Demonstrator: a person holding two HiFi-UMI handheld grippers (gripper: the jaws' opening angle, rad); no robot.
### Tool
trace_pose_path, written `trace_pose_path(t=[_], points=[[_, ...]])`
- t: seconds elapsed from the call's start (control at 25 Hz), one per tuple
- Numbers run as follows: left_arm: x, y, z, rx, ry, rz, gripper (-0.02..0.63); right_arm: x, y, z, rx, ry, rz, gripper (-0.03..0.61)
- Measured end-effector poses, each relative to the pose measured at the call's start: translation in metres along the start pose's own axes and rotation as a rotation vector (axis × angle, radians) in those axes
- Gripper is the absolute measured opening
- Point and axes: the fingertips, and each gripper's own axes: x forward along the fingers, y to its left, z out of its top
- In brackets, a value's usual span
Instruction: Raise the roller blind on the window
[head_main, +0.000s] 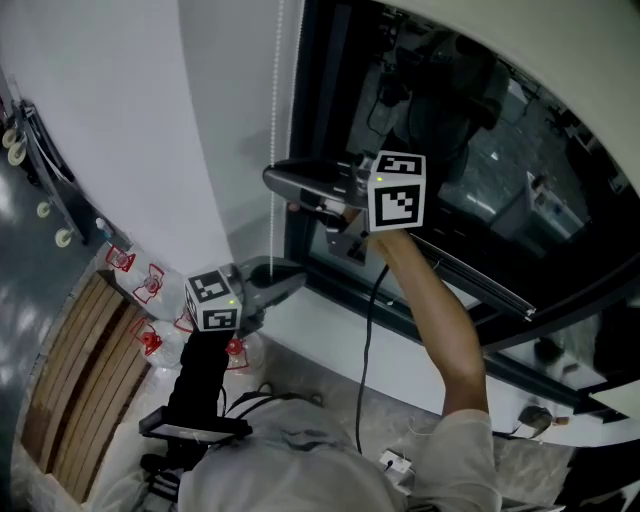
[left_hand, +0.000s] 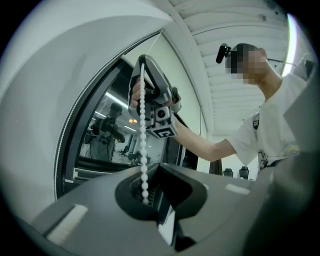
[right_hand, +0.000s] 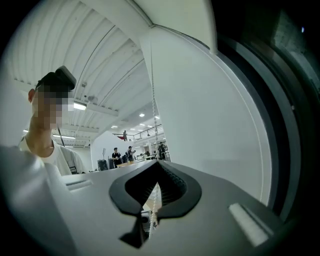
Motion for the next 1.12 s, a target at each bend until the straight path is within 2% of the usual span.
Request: trace_pose_path(t=[0.24,0.44,0.6,0.8,0.96,1.04,1.12], points=[[0.003,0.004,0.0,-0.002,0.0,0.001,-0.002,0.0,-0.005,-0.037,0.057,0.021,0.01,0.005],[0.002,0.005,0.0,-0.006,-0.002,0.007,-0.002,0.004,-0.006,-0.081,0.072,0.098,-0.005,0.005],[0.0,0.007,-0.003,-0.015,0.002,0.017,-0.001,-0.001,-0.012,-0.114,0.132,0.126,-0.014,0.005],[0.001,0.008,0.0,-0.009,-0.009,0.014,-0.002,-0.003,-0.013,-0.11,0.122,0.105,-0.011,0.005],[0.001,0.007,0.0,-0.017,-0.014,0.017,-0.002,-0.005,-0.009,-0.106,0.063,0.089,-0.005,0.01],[-0.001,0.007,0.0,-0.013,-0.015,0.021,-0.002,-0.005,-0.008,-0.098,0.05,0.072,0.001,0.07],[-0.001,0.007,0.001,-0.007,-0.018,0.023,-0.002,-0.007,-0.008,-0.078,0.042,0.034,0.012,0.104]])
